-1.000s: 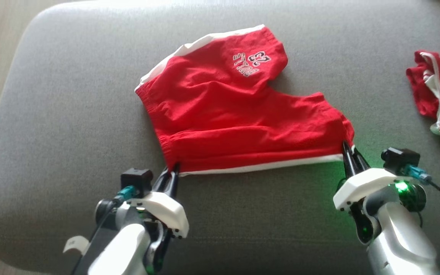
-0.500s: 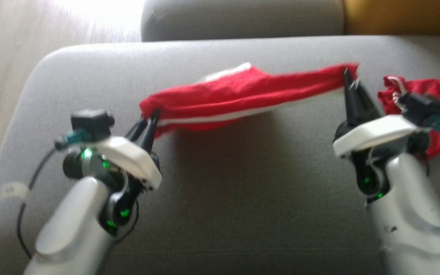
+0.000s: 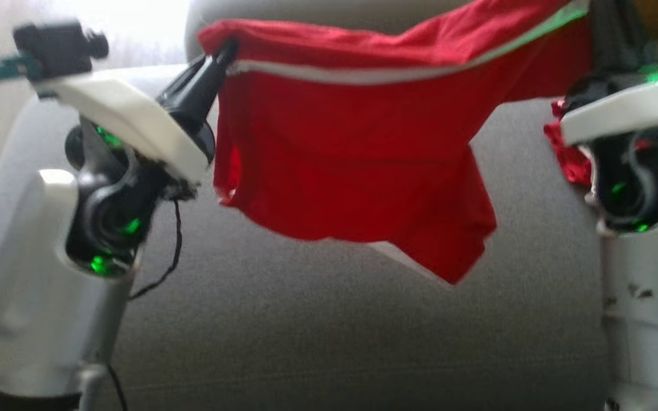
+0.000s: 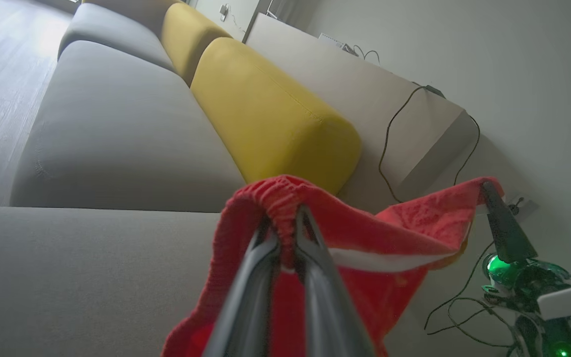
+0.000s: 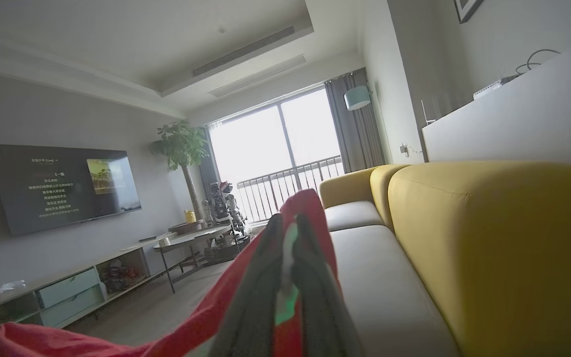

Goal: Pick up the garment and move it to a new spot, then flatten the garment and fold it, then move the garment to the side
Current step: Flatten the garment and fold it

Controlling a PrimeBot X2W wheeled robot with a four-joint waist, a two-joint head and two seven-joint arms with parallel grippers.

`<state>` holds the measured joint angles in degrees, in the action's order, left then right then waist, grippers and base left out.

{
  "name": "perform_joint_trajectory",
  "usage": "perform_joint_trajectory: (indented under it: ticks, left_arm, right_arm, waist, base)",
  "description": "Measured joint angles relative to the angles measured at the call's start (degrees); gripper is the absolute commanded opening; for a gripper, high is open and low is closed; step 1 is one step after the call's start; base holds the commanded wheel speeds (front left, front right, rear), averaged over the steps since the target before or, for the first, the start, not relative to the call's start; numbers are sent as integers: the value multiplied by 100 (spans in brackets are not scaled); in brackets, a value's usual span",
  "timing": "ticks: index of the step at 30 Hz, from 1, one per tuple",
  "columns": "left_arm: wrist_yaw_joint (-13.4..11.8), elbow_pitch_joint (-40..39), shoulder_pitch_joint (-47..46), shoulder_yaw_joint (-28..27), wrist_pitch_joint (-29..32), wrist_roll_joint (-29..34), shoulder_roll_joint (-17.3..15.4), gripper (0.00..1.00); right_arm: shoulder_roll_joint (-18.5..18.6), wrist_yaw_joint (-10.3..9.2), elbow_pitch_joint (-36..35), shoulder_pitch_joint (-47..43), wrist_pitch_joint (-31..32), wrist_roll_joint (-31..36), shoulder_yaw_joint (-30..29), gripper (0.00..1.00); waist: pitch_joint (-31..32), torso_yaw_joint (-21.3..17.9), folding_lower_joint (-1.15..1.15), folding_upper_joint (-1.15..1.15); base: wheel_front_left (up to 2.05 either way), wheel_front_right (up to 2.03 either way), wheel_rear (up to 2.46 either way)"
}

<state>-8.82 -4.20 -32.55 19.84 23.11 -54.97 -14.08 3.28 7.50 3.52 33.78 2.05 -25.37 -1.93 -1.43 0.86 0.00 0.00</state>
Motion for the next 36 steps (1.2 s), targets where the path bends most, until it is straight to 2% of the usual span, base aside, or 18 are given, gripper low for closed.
perform_joint_trajectory:
  ticks: [3,6,10,14,20,24,29,36]
  left_arm:
    - [-192,87,-311,-49,358,-180,2,0]
    - [-327,461,-887,-125,641,-269,3,0]
    - [-309,1204,-2128,-153,748,-74,-5,0]
    - [-196,2213,-3424,-175,503,208,59,0]
    - [145,3518,-4803,-215,-684,758,260,0]
    - [506,4208,-5426,-226,-1475,920,417,0]
    - [768,5020,-5358,-165,-2004,1114,491,0]
    - [1121,6013,-4912,152,-2230,1202,697,0]
  right_arm:
    - [4,0,-21,355,297,132,-122,0]
    - [7,0,281,1016,593,94,-178,0]
    - [19,0,1114,2264,762,159,-182,0]
    - [59,0,2042,3557,537,489,199,0]
    - [52,1,3225,4930,-598,672,54,0]
    - [53,1,3931,5272,-1340,542,98,0]
    - [52,1,4680,5152,-1532,341,638,0]
    - [64,0,5718,4849,-1523,40,1421,0]
  waist:
    - [-263,-54,0,0]
    - [-612,-106,0,0]
    - [-1187,-174,0,0]
    - [-1791,-266,1,0]
    - [-2554,-449,2,0]
    - [-2969,-542,2,0]
    - [-3255,-582,3,-1]
    - [-3450,-462,1,-1]
  base:
    - [0,0,0]
    - [0,0,0]
    - [0,0,0]
    - [0,0,0]
    - [0,0,0]
    - [0,0,0]
    - [0,0,0]
    - [0,0,0]
